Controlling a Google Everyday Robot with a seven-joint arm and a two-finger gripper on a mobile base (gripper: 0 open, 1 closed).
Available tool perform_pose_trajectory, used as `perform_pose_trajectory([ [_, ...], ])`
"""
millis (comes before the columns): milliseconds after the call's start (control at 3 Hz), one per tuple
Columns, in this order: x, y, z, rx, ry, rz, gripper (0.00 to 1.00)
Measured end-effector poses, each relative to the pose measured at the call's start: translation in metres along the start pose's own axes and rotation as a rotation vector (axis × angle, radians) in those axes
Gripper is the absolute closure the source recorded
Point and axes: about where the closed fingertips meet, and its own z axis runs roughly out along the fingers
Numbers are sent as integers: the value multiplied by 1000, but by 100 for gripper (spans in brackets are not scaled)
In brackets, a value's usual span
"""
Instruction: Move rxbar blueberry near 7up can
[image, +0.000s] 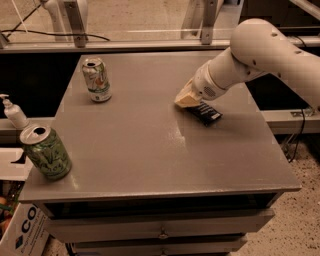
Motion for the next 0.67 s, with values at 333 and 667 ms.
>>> perform_pose_trajectory([
  [333, -14, -4, -30, 38, -76, -14, 100],
  [667, -32, -10, -66, 78, -159, -37, 100],
])
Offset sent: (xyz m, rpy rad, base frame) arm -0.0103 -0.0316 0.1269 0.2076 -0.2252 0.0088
